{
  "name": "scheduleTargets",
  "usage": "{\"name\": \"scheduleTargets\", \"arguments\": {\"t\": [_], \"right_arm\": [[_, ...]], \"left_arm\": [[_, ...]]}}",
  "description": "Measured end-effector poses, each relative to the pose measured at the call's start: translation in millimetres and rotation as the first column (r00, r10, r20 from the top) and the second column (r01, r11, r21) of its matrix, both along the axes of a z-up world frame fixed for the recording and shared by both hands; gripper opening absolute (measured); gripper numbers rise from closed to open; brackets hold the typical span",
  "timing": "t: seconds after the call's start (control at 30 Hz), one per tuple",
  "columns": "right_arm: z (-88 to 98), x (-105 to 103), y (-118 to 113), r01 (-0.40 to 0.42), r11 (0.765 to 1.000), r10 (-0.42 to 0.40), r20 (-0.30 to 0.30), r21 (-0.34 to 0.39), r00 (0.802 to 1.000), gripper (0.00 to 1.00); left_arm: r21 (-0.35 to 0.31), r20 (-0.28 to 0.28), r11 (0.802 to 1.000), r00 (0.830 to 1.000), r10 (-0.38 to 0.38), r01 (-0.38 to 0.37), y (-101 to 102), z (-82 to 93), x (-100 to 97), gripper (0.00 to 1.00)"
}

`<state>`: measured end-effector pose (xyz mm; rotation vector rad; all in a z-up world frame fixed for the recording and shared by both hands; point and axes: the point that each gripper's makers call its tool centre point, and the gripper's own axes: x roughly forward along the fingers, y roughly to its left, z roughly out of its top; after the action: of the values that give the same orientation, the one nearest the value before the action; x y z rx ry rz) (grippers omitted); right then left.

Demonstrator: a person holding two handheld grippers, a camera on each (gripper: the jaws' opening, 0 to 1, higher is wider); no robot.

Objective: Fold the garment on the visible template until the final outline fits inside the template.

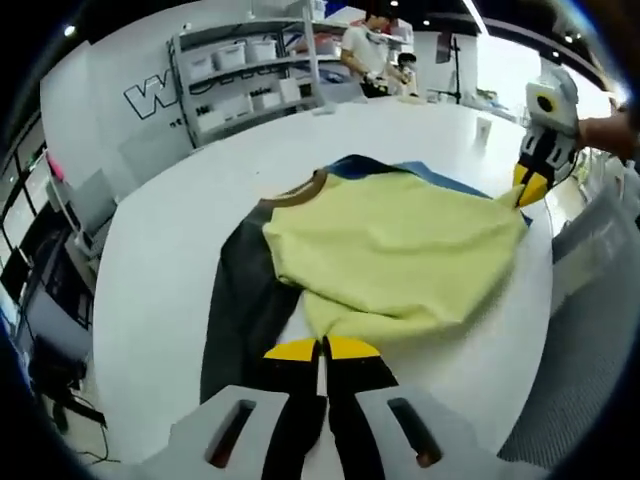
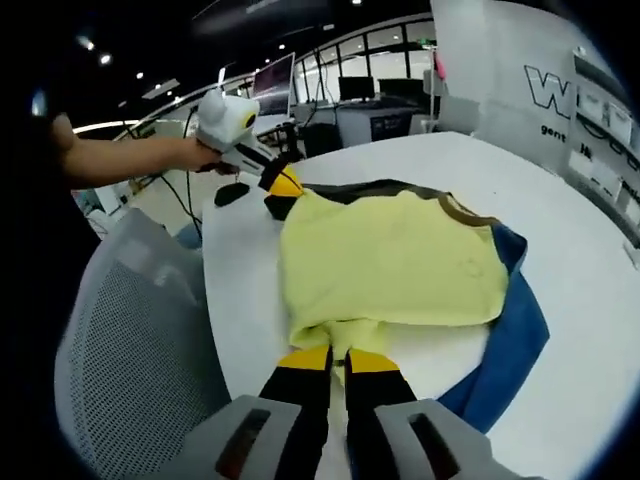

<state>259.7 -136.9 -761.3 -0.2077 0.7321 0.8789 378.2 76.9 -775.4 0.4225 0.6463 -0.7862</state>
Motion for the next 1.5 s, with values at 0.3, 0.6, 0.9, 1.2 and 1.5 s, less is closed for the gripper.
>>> {"name": "scheduleTargets", "arguments": {"t": [0.3,0.6,0.9,1.2,1.5], "right_arm": [[20.7,17.7,-8.6,0.111,0.989,-0.111,0.003,0.101,0.994,0.00],[16.7,34.5,-29.6,0.167,0.986,-0.167,0.073,0.006,0.983,0.00],[6.2,55.2,-52.5,0.263,0.963,-0.254,0.121,-0.058,0.959,0.00],[-16.8,69.4,-68.3,0.343,0.935,-0.330,0.128,-0.093,0.935,0.00],[-39.9,80.9,-81.5,0.410,0.906,-0.398,0.111,-0.111,0.911,0.00]], "left_arm": [[-0.038,0.027,0.999,1.000,0.005,-0.004,-10.1,25.4,24.3,0.02],[-0.036,0.069,0.999,0.997,-0.023,0.025,-32.7,41.1,54.6,0.02],[-0.039,0.081,0.999,0.996,-0.031,0.034,-51.5,43.4,77.7,0.02],[-0.047,0.076,0.999,0.997,-0.011,0.015,-65.5,34.2,95.8,0.02],[-0.015,0.084,1.000,0.996,-0.003,0.004,-73.9,16.6,108.9,0.03]]}}
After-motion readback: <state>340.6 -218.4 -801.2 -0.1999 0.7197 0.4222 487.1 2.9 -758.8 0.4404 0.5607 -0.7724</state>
